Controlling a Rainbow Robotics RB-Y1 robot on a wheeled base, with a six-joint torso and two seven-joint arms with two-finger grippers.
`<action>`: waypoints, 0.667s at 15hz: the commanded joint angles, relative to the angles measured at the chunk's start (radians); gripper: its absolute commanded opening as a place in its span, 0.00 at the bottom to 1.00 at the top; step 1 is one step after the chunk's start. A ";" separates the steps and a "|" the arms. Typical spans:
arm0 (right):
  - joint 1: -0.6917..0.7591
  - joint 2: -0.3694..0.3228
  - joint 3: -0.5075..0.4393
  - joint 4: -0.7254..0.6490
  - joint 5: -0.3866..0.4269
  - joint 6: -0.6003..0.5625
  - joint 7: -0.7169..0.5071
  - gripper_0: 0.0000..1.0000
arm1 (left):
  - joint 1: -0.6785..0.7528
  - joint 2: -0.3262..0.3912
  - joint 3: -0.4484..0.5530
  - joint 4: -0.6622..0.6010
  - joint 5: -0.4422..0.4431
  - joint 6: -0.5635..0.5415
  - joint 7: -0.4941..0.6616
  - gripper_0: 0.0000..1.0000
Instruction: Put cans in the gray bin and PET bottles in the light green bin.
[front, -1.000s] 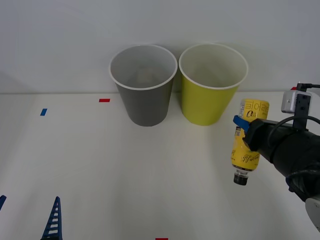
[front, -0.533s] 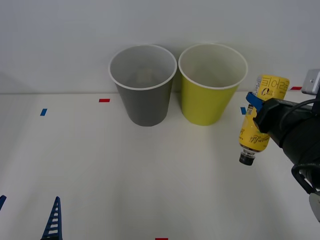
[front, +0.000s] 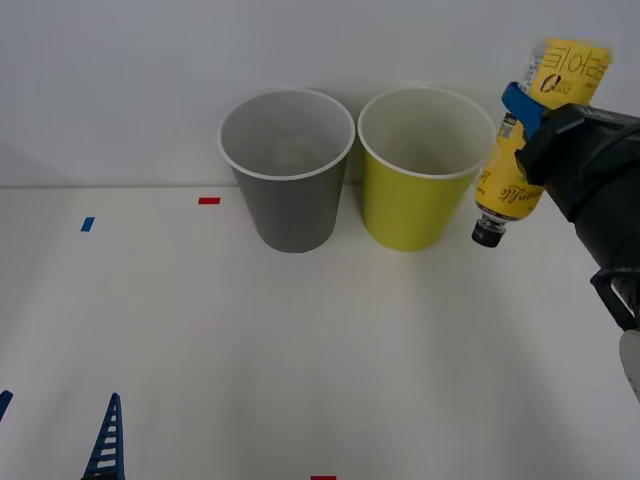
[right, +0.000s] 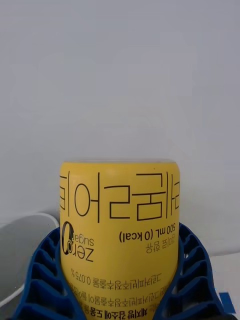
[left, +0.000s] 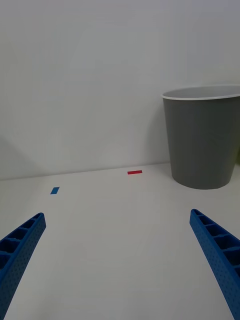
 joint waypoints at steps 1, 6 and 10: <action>-0.112 0.022 0.000 0.059 0.030 -0.030 0.034 0.00 | 0.000 0.000 0.000 0.000 0.000 0.000 0.000 1.00; -0.215 0.040 0.001 0.265 0.057 -0.160 0.151 0.00 | 0.000 0.000 0.000 0.000 0.000 0.000 0.000 1.00; -0.312 0.042 -0.002 0.467 0.069 -0.335 0.154 0.00 | 0.000 0.000 0.000 0.000 0.000 0.000 0.000 1.00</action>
